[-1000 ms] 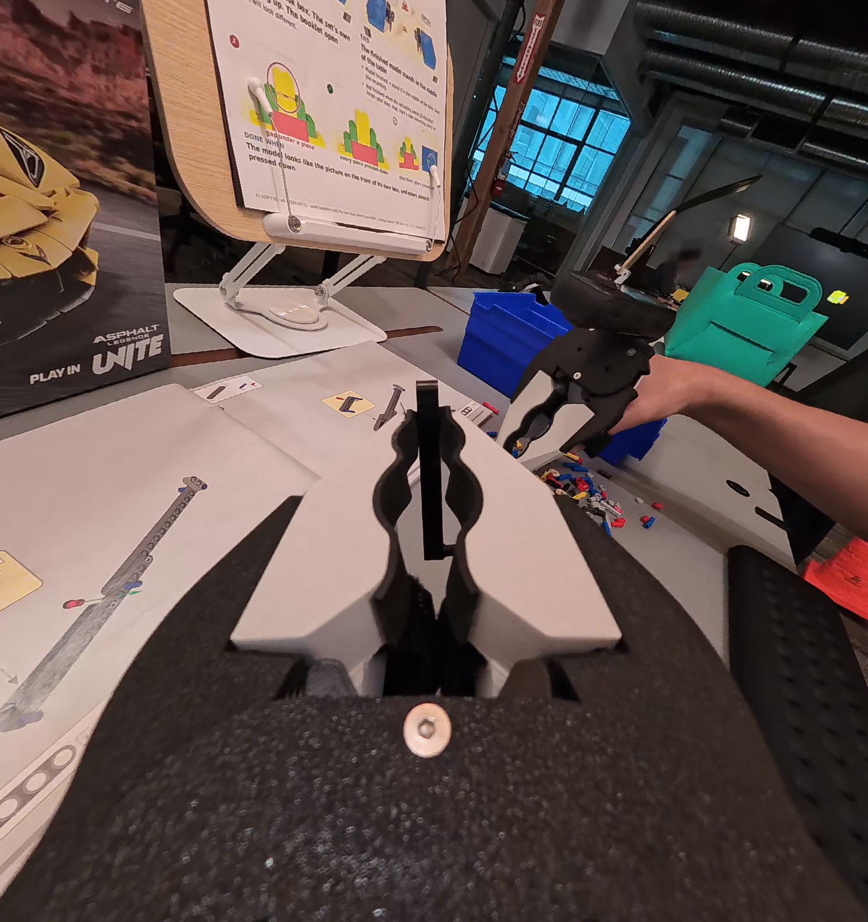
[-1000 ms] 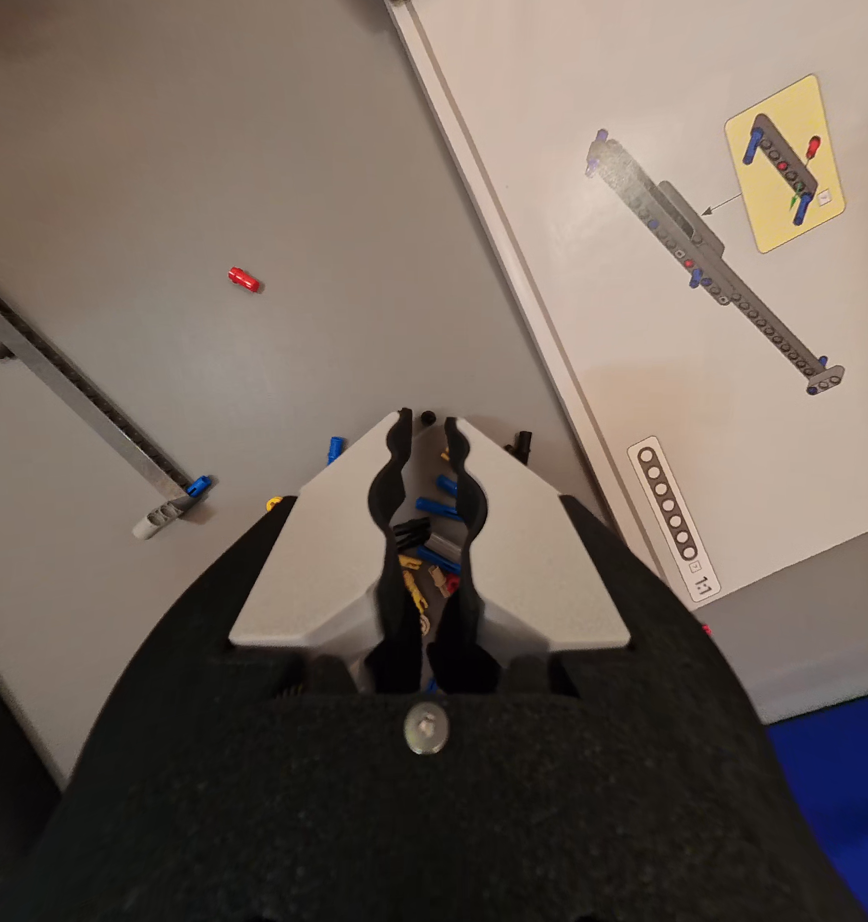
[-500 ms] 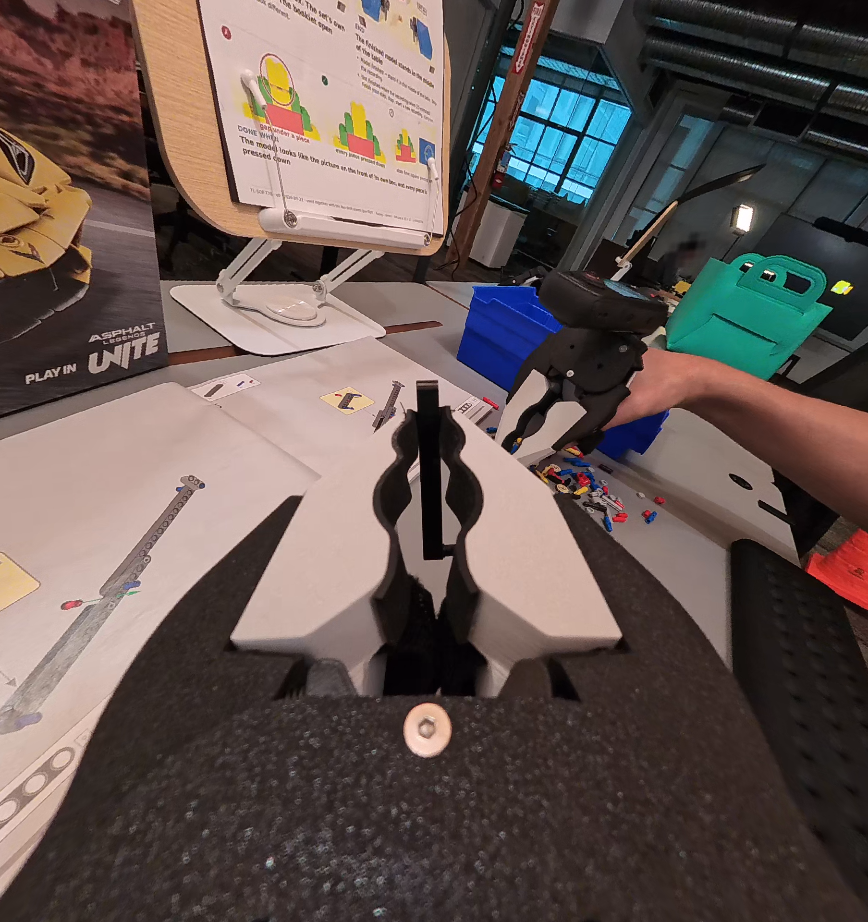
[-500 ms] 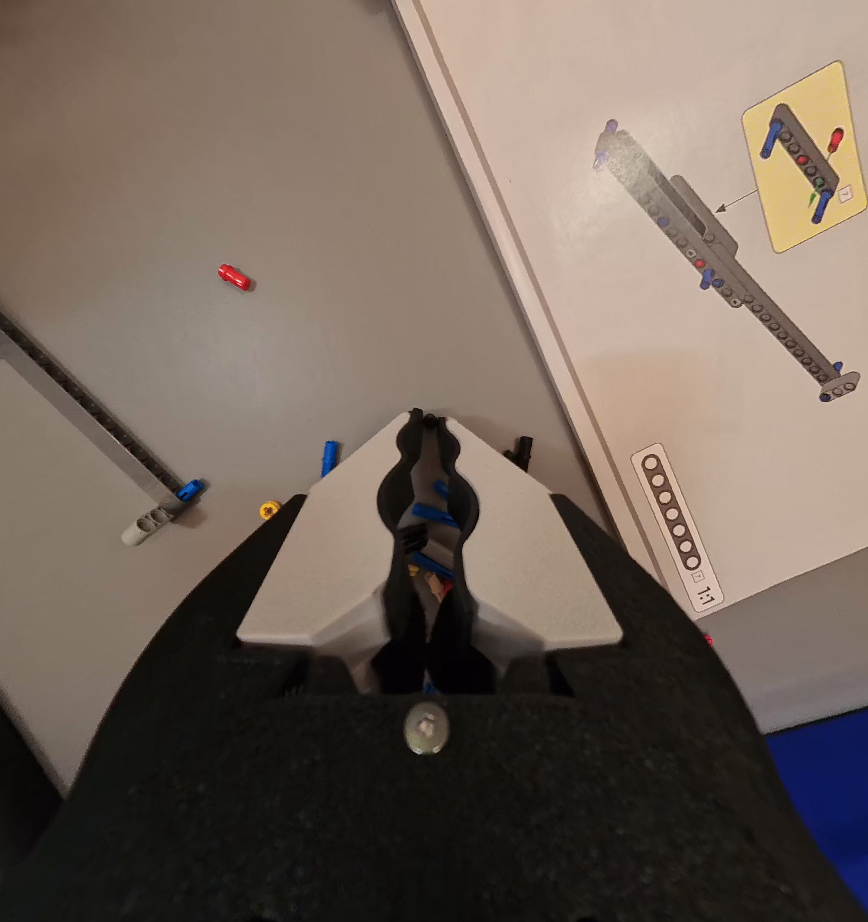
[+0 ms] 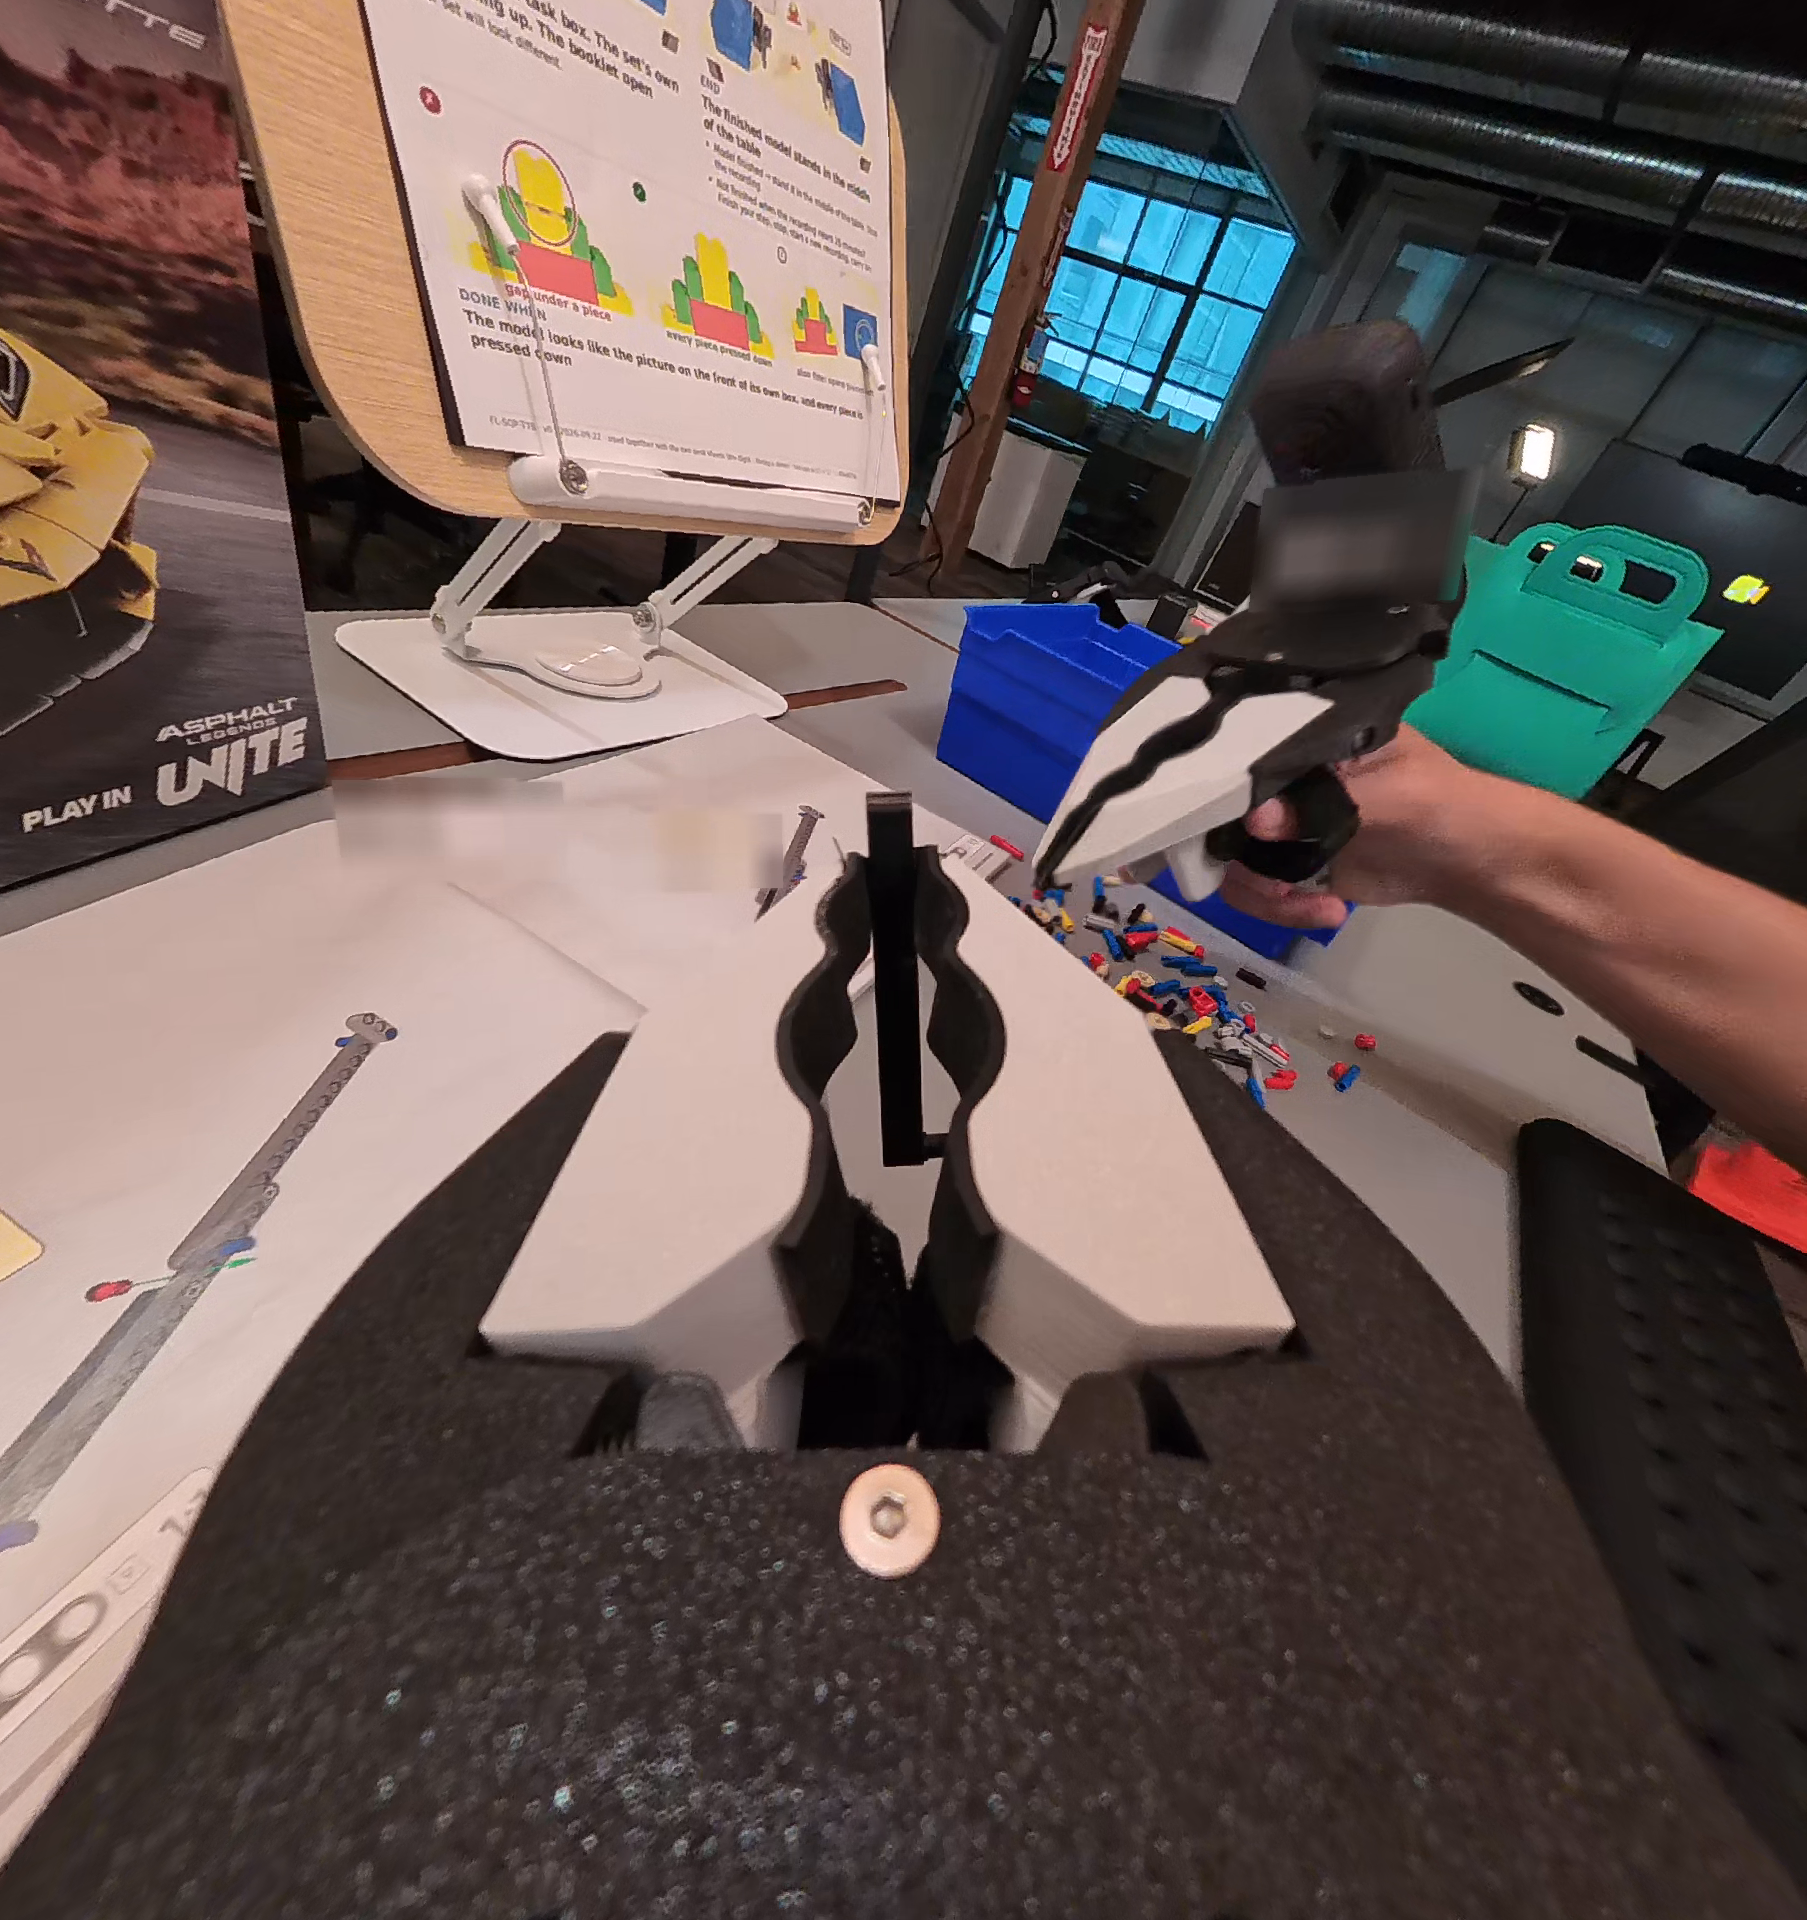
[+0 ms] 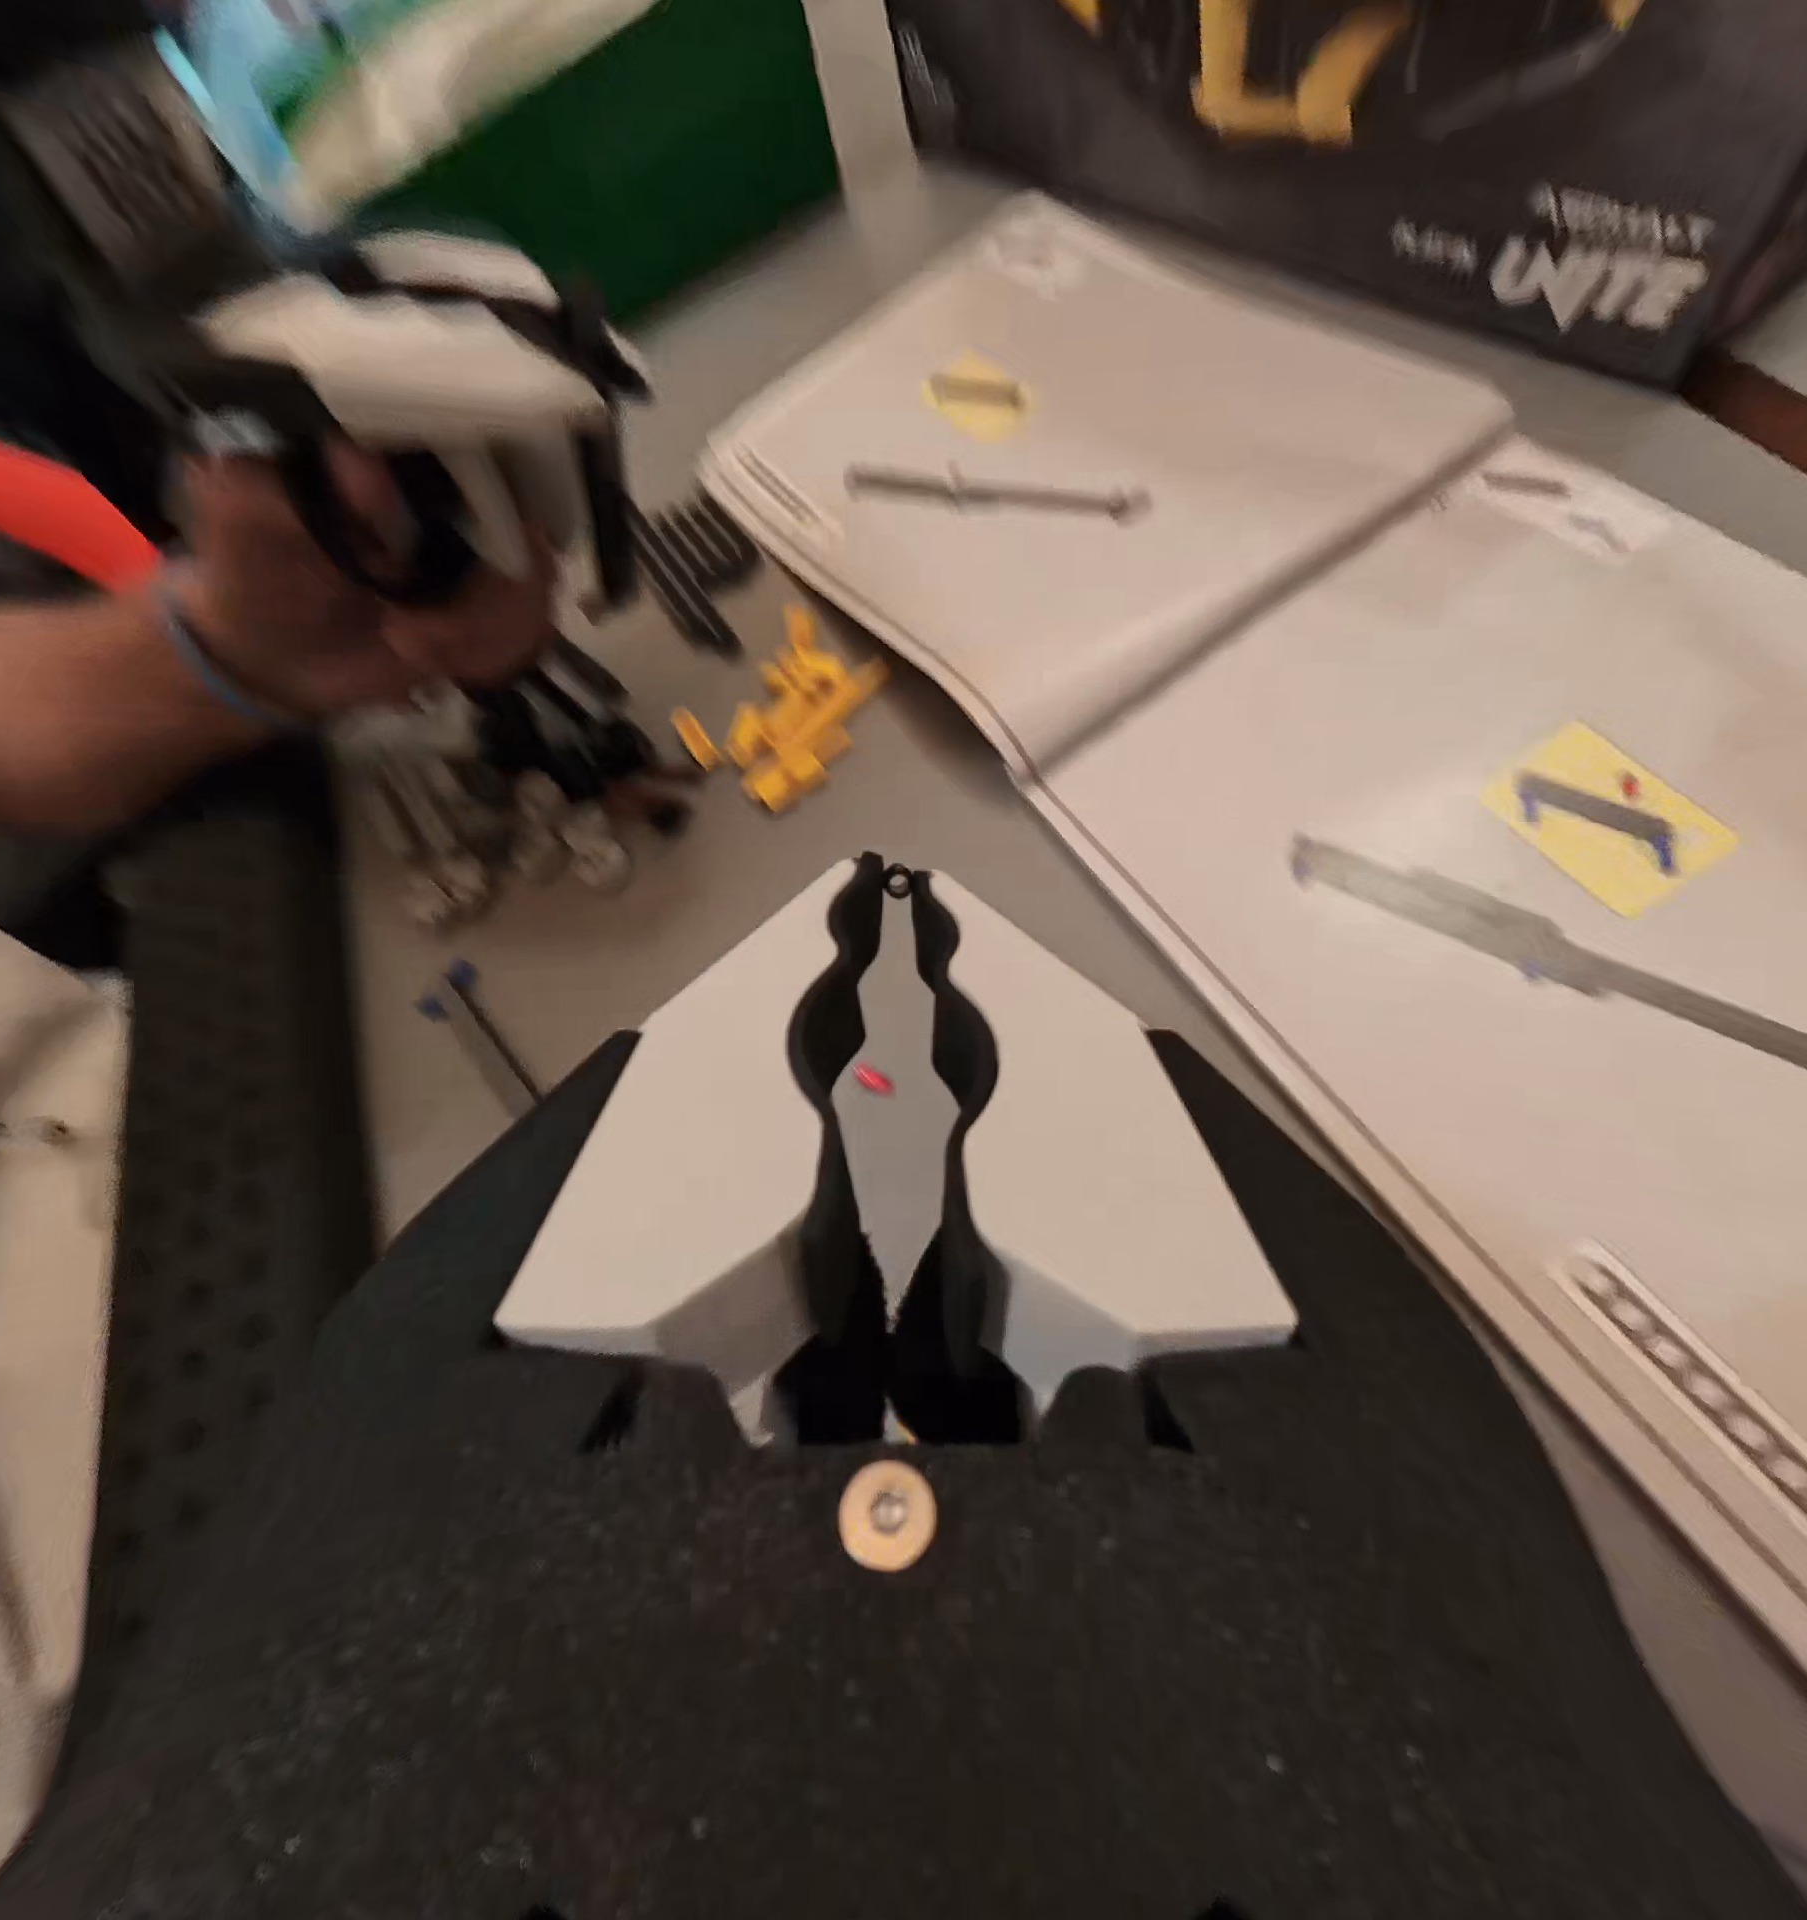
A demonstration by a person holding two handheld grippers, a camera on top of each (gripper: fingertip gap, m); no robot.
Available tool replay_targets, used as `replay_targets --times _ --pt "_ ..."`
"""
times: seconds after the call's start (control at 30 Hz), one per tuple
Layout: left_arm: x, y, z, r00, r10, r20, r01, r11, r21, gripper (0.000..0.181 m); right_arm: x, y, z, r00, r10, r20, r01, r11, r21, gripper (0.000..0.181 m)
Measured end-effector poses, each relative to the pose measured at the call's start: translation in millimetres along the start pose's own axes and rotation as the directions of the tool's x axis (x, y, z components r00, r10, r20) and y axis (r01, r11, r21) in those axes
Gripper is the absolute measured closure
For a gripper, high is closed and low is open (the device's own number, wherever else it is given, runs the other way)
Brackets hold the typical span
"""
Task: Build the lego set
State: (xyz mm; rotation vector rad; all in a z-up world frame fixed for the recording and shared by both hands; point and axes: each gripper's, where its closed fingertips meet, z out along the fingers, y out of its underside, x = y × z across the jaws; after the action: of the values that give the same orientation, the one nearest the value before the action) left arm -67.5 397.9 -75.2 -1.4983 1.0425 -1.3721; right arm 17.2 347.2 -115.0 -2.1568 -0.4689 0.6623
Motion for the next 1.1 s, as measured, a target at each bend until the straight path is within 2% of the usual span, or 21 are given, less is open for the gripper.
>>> replay_targets --times 0.13,0.17,0.27,0.33,0.53,0.9,1.1 --pt "7.5 -1.1 1.5 1.000 0.017 -0.002 -0.017 1.000 0.018 0.175 -37.5 -43.8 8.8 0.998 0.034 0.045 -0.045 0.961 0.273 0.177" --pt "9.5 -1.6 1.8 1.000 0.019 -0.005 -0.019 0.999 0.026 0.175 -45.4 -54.8 11.1 1.000 0.023 0.020 -0.029 0.939 0.342 0.177" --pt "15.4 -5.2 1.0 1.000 -0.002 -0.021 0.004 0.998 0.063 0.175 -65.2 -83.0 17.0 0.982 -0.047 -0.182 0.137 0.838 0.527 0.177" --pt "17.8 -6.8 0.5 0.999 -0.031 -0.038 0.034 0.996 0.079 0.175 -72.2 -90.6 21.9 0.944 -0.058 -0.324 0.241 0.791 0.561 0.177" --pt "22.0 -9.2 0.0 0.993 -0.096 -0.074 0.103 0.990 0.098 0.175 -76.9 -92.5 37.3 0.872 -0.087 -0.482 0.343 0.811 0.473 0.177" --pt "17.4 -6.4 0.8 0.999 -0.044 -0.006 0.044 0.996 0.084 0.175 -73.3 -89.8 44.9 0.850 -0.097 -0.518 0.355 0.832 0.427 0.177" --pt "17.2 -5.5 2.1 0.997 -0.070 -0.013 0.071 0.994 0.083 0.175 -71.8 -87.0 46.0 0.874 -0.062 -0.481 0.306 0.840 0.448 0.177"
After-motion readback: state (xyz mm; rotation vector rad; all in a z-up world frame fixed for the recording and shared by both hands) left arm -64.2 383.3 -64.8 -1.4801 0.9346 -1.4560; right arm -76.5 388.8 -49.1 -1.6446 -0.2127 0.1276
